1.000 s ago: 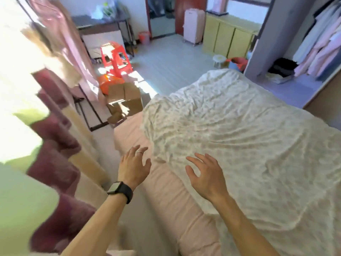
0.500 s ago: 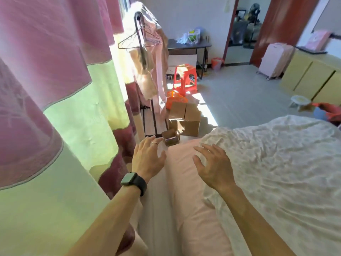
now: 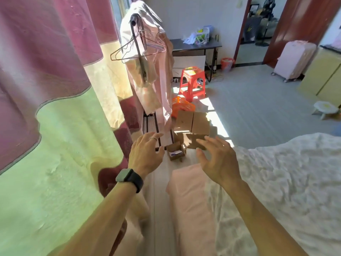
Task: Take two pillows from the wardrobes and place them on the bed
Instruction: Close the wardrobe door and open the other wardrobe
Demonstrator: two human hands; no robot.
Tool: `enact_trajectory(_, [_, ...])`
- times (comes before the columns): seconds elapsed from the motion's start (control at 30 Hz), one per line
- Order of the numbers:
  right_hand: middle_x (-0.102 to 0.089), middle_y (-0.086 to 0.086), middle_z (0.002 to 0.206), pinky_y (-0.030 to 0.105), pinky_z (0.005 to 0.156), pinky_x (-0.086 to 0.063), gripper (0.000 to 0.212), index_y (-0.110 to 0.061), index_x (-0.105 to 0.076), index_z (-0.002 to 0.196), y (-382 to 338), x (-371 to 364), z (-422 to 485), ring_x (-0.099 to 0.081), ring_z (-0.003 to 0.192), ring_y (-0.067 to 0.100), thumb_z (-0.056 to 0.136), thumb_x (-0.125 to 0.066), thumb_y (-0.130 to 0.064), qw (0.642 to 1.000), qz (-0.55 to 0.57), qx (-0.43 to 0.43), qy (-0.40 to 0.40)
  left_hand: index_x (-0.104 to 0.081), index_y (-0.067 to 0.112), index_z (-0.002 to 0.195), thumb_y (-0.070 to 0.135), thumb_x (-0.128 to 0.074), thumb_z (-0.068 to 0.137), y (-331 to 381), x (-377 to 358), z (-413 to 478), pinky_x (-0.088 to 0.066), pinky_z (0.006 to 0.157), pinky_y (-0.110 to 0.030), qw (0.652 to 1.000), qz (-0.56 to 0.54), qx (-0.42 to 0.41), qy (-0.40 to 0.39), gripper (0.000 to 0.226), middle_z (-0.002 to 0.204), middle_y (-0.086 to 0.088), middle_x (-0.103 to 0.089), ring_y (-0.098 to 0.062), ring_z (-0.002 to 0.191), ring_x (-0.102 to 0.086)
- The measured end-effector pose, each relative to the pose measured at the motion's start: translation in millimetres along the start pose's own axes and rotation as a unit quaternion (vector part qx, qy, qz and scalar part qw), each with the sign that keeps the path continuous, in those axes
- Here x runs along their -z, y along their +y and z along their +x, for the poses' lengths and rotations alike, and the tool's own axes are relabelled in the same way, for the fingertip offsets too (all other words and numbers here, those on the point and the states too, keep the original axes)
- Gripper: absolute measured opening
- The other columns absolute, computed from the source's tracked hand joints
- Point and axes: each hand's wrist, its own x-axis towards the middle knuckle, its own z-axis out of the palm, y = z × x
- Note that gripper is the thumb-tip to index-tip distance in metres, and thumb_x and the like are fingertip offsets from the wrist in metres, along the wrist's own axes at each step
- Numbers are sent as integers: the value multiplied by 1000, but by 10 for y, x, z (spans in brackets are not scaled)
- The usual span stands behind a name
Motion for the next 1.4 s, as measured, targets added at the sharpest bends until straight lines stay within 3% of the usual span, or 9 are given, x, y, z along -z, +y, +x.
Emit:
enact_trajectory(0.33, [-67,1,135,48,111,-42,33,-27,-71,127,282,-881,1381,-54,130,29,95,-65,-34,998,-24,-54,1,-51,32,139,35,-54,91,-312,-607,1902,-36,111,-44,996,-21,-56,-61,47,143,0,-53,-26,133,-45])
enact_trajectory(0.57, [-69,1,131,49,108,-44,31,-23,-72,125,496,-1292,2484,-57,127,28,96,-64,-32,990,-45,-125,52,-54,35,136,37,-51,93,-610,-859,3405,-39,109,-47,990,-55,-99,-84,42,141,2,-54,-26,130,-47])
enact_trajectory(0.8, [-71,0,128,51,103,-48,29,-24,-73,123,774,-1504,3083,-60,123,32,95,-67,-30,978,-69,-180,82,-60,27,127,34,-56,91,-552,-1188,4248,-44,103,-48,981,-96,-110,-132,36,139,3,-56,-26,125,-50])
enact_trajectory(0.93, [-71,0,126,51,104,-47,28,-25,-73,123,1005,-1521,3406,-59,123,31,96,-65,-29,969,-80,-208,105,-52,31,139,32,-57,90,-195,-1434,4639,-46,102,-49,965,-107,-160,-177,49,140,-1,-55,-27,125,-51])
enact_trajectory(1.13, [-71,1,128,51,107,-45,30,-23,-73,123,1633,-1453,3967,-59,125,30,96,-63,-31,952,-94,-252,148,-48,34,141,34,-56,90,615,-1896,5401,-40,107,-46,944,-111,-248,-189,51,138,-1,-55,-26,129,-47])
enact_trajectory(1.4, [-72,5,126,49,108,-43,27,-21,-76,119,3035,-775,5146,-60,124,35,93,-68,-27,908,-143,-322,229,-45,34,144,35,-53,94,2399,-2661,6869,-40,108,-43,899,-108,-364,-216,51,145,2,-51,-23,132,-45])
